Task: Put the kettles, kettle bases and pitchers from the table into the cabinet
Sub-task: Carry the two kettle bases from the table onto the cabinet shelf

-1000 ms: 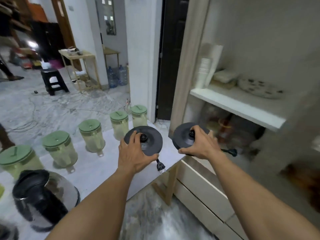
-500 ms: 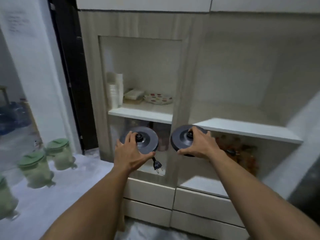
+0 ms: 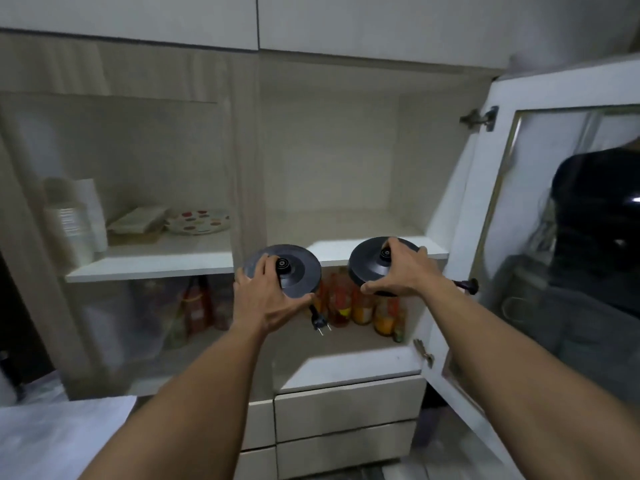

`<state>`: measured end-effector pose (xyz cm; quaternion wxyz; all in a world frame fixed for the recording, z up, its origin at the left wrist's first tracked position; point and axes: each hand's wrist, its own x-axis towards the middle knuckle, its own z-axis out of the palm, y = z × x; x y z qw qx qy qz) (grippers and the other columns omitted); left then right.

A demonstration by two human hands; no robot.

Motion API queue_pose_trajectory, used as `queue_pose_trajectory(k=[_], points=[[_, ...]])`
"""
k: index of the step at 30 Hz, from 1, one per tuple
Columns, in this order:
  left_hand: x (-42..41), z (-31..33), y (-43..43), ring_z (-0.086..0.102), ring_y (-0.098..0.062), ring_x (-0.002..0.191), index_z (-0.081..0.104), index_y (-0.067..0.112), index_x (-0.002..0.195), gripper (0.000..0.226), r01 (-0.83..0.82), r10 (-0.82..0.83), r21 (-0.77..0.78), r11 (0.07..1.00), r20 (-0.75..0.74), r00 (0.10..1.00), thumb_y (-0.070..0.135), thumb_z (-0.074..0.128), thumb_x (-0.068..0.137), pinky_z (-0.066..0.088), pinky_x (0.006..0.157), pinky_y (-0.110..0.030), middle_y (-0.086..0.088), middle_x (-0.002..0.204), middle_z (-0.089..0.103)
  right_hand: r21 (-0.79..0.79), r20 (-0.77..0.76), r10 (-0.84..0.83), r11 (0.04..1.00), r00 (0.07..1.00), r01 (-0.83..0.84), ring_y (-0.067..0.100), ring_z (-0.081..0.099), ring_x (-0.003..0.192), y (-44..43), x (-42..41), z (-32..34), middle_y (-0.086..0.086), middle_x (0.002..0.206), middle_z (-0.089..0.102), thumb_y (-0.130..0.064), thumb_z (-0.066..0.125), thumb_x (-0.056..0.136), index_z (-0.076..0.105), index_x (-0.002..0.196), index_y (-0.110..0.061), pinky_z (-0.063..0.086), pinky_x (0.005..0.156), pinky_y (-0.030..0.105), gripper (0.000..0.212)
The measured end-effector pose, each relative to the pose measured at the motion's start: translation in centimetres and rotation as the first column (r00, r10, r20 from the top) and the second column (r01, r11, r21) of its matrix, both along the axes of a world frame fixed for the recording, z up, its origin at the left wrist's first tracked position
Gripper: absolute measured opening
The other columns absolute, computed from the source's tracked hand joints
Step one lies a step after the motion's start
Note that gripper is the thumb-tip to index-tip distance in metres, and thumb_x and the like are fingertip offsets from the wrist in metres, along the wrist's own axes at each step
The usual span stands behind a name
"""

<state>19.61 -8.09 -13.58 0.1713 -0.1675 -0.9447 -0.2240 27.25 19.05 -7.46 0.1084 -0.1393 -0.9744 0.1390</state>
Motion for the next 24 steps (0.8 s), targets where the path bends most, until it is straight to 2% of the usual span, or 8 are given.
queue_pose_trajectory(k=[3,8,12,16,21,24], points=[[-1.4,0.8,2.6,0.044,-0.042,0.127,0.038,0.025,0.136,0.102,0.044,-0.044,-0.004,0.999,-0.029,0.999,0.091,0.044,0.059,0.038,0.105,-0.056,0.000,0.146,0.046,0.001,-0.022,-0.050,0.999,0.998,0.050,0.033,0.040,0.123,2.1,0.2,0.7,-0.007,0.117,0.054,-0.075,0.076,0.054,0.040,0.120,-0.027,0.045,0.078,0.044,0.089],[-3.8,2.2,7.1,0.043,-0.041,0.131,0.038,0.022,0.140,0.107,0.107,-0.107,-0.009,0.994,-0.060,0.992,0.091,0.042,0.059,0.035,0.109,-0.055,0.001,0.150,0.043,-0.004,-0.041,-0.113,0.994,0.993,0.113,0.037,0.039,0.131,5.5,-1.3,1.6,-0.002,0.138,0.053,-0.078,0.076,0.051,0.039,0.132,-0.027,0.046,0.098,0.053,0.103],[-6.7,2.6,10.3,0.048,-0.039,0.128,0.038,0.022,0.137,0.105,0.111,-0.114,-0.032,0.993,-0.086,0.990,0.093,0.041,0.059,0.035,0.110,-0.055,-0.003,0.147,0.046,-0.028,-0.049,-0.131,0.991,0.990,0.129,0.037,0.038,0.133,8.2,-3.7,2.0,0.000,0.140,0.052,-0.077,0.077,0.053,0.039,0.137,-0.027,0.045,0.100,0.055,0.105],[-12.0,2.3,14.6,0.052,-0.037,0.124,0.037,0.023,0.138,0.109,0.068,-0.073,-0.063,0.996,-0.089,0.993,0.096,0.037,0.058,0.034,0.109,-0.054,-0.002,0.146,0.046,-0.043,-0.047,-0.130,0.991,0.990,0.128,0.037,0.037,0.132,12.0,-8.4,1.8,0.000,0.142,0.050,-0.072,0.078,0.054,0.038,0.138,-0.025,0.045,0.099,0.053,0.104],[-17.9,2.1,19.5,0.045,-0.035,0.134,0.032,0.020,0.146,0.117,0.031,-0.035,-0.083,0.996,-0.047,0.998,0.095,0.041,0.057,0.030,0.115,-0.052,-0.004,0.155,0.039,-0.055,-0.011,-0.121,0.991,0.993,0.120,0.038,0.037,0.135,16.9,-15.5,0.7,0.002,0.146,0.049,-0.074,0.078,0.052,0.034,0.144,-0.026,0.042,0.104,0.054,0.113],[-22.5,1.7,22.8,0.044,-0.035,0.134,0.030,0.020,0.148,0.118,0.008,-0.010,-0.059,0.998,-0.030,0.999,0.095,0.041,0.057,0.029,0.115,-0.052,-0.004,0.155,0.038,-0.044,0.011,-0.094,0.995,0.996,0.094,0.040,0.042,0.132,20.2,-21.2,0.0,0.000,0.145,0.049,-0.078,0.075,0.049,0.035,0.142,-0.026,0.042,0.103,0.053,0.113]])
